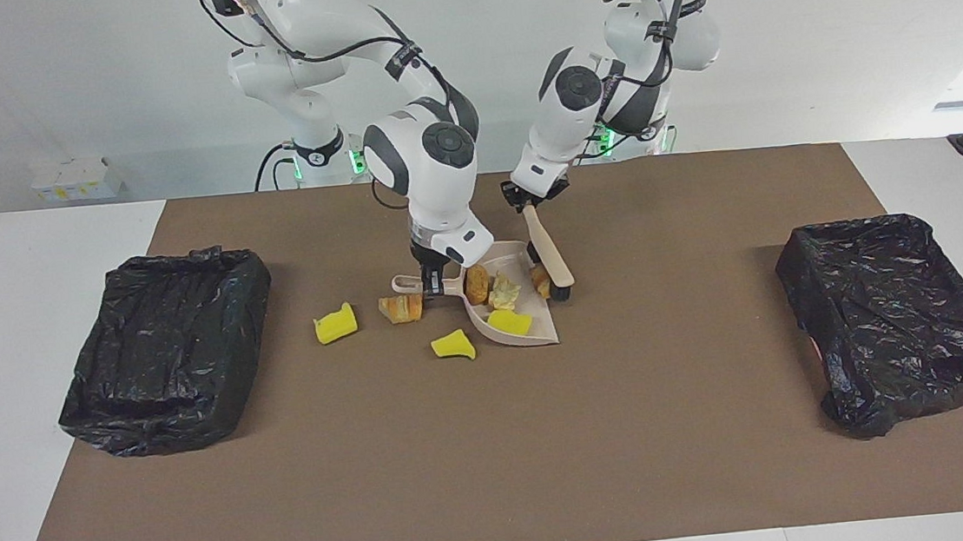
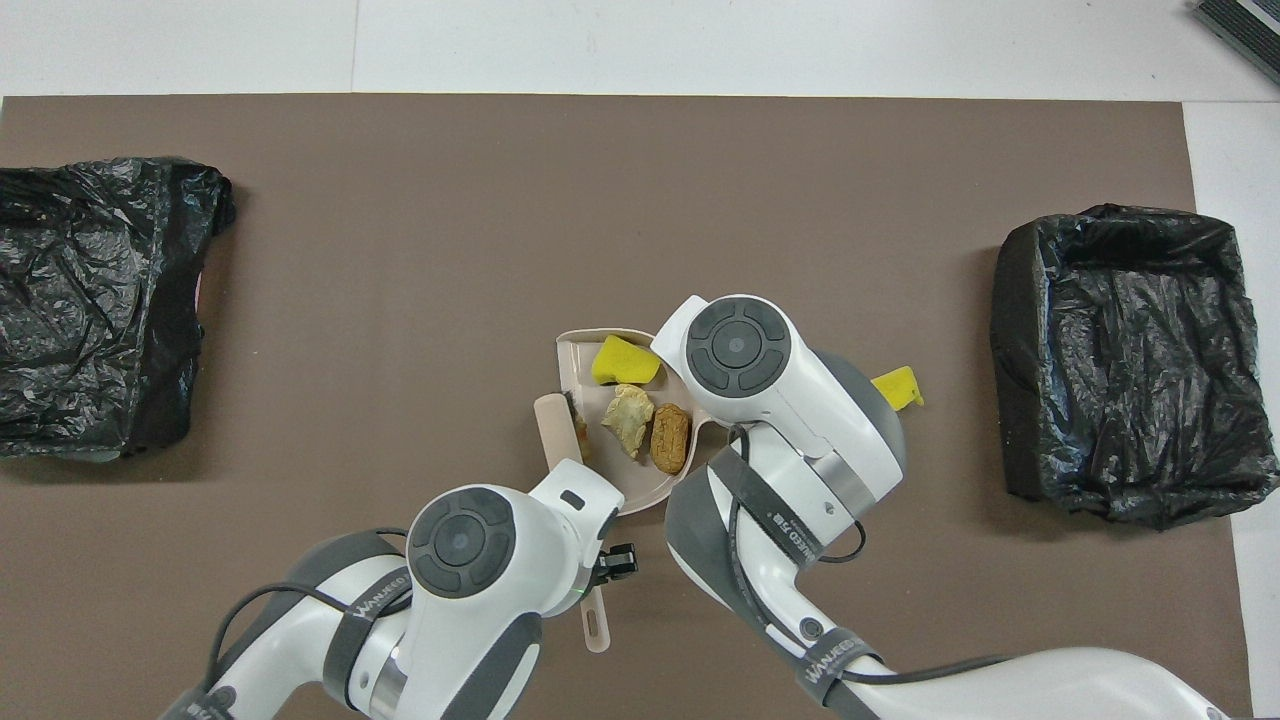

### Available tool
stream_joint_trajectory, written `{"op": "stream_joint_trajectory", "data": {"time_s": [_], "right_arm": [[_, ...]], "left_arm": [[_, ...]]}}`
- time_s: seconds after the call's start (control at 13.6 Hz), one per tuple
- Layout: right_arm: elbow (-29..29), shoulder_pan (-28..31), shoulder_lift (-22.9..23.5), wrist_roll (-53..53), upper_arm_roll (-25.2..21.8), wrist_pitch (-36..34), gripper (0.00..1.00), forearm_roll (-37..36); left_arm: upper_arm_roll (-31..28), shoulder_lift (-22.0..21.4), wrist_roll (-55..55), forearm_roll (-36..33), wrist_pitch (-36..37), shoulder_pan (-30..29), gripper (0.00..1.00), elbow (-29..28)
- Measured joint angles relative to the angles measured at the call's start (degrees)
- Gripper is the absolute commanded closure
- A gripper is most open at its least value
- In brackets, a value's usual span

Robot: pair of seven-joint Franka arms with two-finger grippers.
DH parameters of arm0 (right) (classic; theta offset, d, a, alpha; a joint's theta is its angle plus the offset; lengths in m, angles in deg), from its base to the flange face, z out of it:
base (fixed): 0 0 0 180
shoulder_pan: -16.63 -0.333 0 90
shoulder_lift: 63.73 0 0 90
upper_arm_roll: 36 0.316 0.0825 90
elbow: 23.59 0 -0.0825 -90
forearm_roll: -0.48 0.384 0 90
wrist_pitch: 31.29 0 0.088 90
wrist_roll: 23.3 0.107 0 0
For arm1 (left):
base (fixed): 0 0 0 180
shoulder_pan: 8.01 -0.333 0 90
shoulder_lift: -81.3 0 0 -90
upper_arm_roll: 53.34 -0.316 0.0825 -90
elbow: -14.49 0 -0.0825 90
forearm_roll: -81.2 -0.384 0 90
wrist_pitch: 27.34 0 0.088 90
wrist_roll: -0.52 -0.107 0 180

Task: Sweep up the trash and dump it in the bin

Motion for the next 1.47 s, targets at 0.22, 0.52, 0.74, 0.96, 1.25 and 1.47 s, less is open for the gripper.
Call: {"op": "stream_joint_trajectory", "data": {"time_s": [0.22, 0.52, 0.74, 0.96, 1.25, 1.47], "right_arm": [[-0.2, -0.8, 0.5, 2.0, 0.0, 1.4, 1.00, 0.0], [-0.2, -0.9, 0.6, 2.5, 0.0, 1.6, 1.00, 0.1], [-0.2, -0.6, 0.8, 2.9, 0.0, 1.6, 1.00, 1.0], [0.0, 0.7, 0.8, 3.2, -0.2, 2.3, 1.00, 4.9], [1.0, 3.4, 0.4, 1.5, -0.2, 5.0, 1.00, 9.7], [2.8, 6.6, -0.5, -5.5, -0.2, 5.3, 1.00, 12.7]], "left_arm": [[0.1, 0.2, 1.0, 0.4, -0.2, 2.1, 1.00, 1.1], [-1.2, -1.1, 1.2, 0.5, 5.5, 1.4, 1.00, 4.4], [-1.3, -4.5, 3.7, 0.3, 12.6, 1.4, 1.00, 5.4], [0.9, -7.1, 7.2, -1.5, 14.2, 2.0, 1.00, 3.4], [6.4, -8.7, 11.5, -3.1, 13.7, 2.3, 1.00, -1.1], [8.7, -9.5, 13.2, -3.2, 12.2, 2.4, 1.00, -4.0]]}}
